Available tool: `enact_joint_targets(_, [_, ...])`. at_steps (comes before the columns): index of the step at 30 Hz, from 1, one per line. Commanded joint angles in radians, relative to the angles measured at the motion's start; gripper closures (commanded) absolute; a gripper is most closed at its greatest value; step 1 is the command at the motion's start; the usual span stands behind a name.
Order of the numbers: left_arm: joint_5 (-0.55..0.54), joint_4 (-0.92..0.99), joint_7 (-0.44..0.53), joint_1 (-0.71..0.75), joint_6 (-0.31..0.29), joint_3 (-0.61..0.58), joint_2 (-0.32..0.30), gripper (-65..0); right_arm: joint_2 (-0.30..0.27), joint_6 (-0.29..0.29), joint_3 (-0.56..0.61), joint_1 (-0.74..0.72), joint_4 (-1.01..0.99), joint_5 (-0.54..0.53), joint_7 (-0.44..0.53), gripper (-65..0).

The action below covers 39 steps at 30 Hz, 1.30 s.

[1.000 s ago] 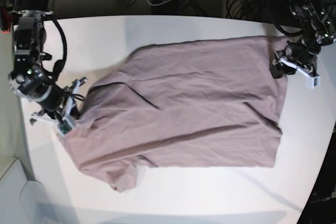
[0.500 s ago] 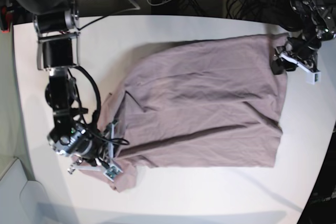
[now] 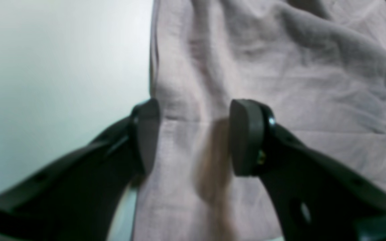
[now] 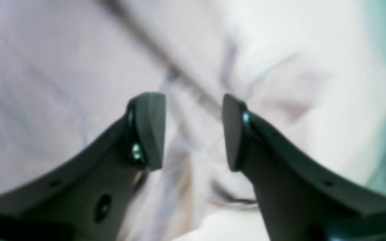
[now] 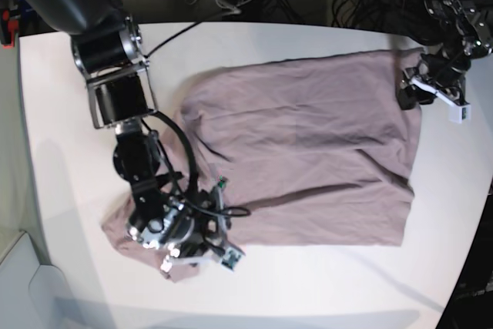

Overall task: Layout the t-shirt on the table in an organized manner, then fold the t-shirt properly
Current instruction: 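Grasp the shirt side edge near the sleeve with the right gripper, then pull the grasped edge with the right gripper away from the left gripper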

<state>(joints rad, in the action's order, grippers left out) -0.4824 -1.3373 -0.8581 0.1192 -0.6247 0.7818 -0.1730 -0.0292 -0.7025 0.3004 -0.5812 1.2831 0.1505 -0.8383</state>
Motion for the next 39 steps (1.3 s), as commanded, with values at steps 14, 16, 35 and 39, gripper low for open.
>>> enact_joint_targets(14, [0.029, -0.001, -0.037, -0.003, 0.009, -0.002, 0.0, -33.2, -0.133, 0.004, -0.168, 0.197, 0.086, -0.005, 0.124, -34.4])
enact_joint_targets(16, [0.029, -0.001, -0.037, -0.005, 0.009, -0.002, 0.0, -33.2, -0.134, 0.004, -0.18, 0.226, 0.068, -0.005, 0.162, -34.7])
enact_joint_targets(35, [0.032, 0.0, -0.037, -0.019, 0.009, -0.002, 0.0, -33.2, -0.183, 0.004, -0.289, 0.151, -0.193, -0.007, 0.285, -34.4])
enact_joint_targets(39, [0.032, 0.0, -0.037, -0.019, 0.012, -0.002, 0.002, -33.2, -0.197, 0.004, -0.287, 0.149, -0.199, -0.007, 0.285, -34.6])
